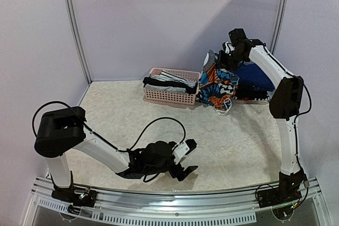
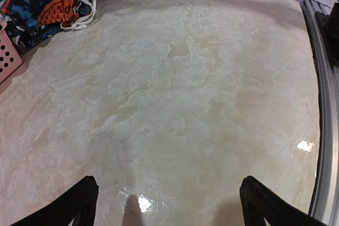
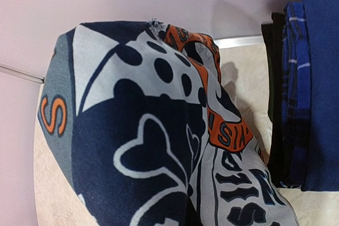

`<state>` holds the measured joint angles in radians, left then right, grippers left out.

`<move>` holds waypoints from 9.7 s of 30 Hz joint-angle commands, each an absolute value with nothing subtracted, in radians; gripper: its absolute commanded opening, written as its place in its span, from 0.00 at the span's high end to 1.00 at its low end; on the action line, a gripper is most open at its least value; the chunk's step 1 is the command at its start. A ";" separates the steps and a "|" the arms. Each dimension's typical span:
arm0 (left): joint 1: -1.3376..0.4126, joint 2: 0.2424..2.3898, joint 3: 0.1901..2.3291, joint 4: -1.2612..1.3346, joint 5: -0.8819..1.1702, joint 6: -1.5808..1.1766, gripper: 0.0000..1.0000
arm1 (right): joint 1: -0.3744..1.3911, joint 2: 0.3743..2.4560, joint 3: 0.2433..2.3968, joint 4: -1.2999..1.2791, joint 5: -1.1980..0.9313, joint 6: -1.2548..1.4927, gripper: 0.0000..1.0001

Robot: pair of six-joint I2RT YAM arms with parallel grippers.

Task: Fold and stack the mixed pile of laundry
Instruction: Place the square-folded shorts at the corner of the board, then adjust the square-folded shorts at the corner of the board, then reset both arms

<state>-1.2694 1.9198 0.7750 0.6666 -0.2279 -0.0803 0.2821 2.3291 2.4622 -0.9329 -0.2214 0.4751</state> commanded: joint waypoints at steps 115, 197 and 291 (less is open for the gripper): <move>-1.289 2.005 0.805 0.672 -0.232 -0.112 0.09 | -0.090 1.950 1.712 -0.110 0.280 0.742 0.11; -1.215 2.030 0.847 0.628 -0.161 -0.140 0.12 | -0.210 2.107 1.623 0.247 -0.012 0.659 0.33; -0.742 1.111 0.630 -0.044 -0.677 -0.193 0.00 | 0.267 0.518 0.467 -0.120 0.145 0.581 0.01</move>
<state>-0.8001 1.1584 0.6674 0.0147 -0.6830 -0.1398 0.2615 0.5419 0.5053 -0.0914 0.1268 0.5751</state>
